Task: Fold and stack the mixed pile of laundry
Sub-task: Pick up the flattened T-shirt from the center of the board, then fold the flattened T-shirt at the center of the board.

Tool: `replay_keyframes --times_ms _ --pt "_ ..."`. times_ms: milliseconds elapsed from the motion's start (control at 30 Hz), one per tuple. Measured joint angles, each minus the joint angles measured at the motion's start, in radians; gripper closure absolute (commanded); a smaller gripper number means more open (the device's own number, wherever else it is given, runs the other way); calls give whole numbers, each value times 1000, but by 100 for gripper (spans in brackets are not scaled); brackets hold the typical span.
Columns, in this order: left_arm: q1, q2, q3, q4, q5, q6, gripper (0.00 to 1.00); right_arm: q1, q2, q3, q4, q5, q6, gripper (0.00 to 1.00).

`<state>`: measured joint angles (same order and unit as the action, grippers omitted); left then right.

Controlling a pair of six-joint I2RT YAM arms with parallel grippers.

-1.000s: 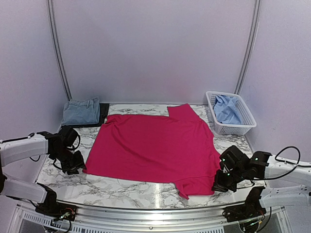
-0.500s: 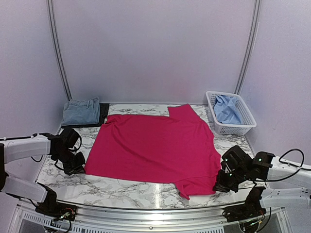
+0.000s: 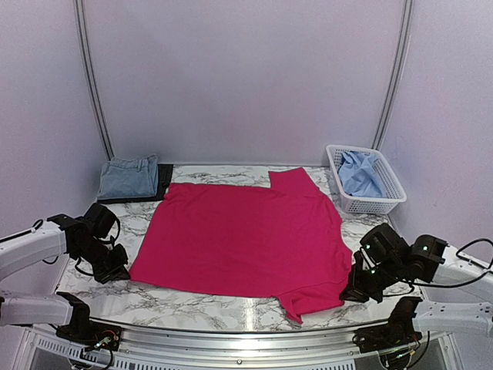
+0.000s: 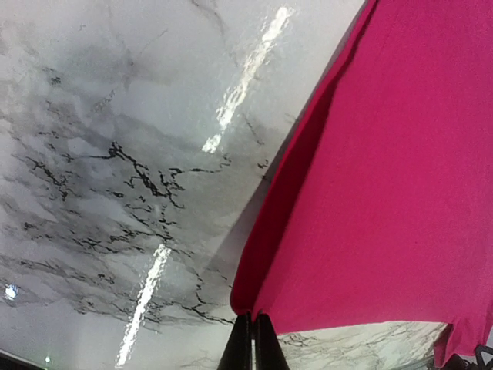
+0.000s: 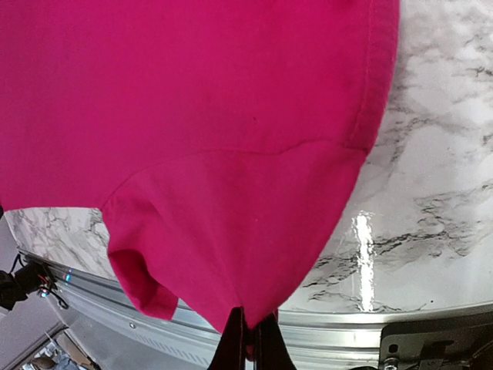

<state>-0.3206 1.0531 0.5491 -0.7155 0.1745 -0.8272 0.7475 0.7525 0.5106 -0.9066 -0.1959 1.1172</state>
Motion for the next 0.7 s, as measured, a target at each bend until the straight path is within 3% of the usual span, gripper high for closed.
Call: replay_keyframes --times_ms 200,467,700 --pt "6 85 147 -35 -18 11 100 -103 69 90 -12 -5 -58 100" --pt "42 256 323 -36 -34 60 100 -330 193 168 -14 -40 -233 100" --pt "71 393 462 -34 -42 110 100 -436 385 284 15 -77 -374 100"
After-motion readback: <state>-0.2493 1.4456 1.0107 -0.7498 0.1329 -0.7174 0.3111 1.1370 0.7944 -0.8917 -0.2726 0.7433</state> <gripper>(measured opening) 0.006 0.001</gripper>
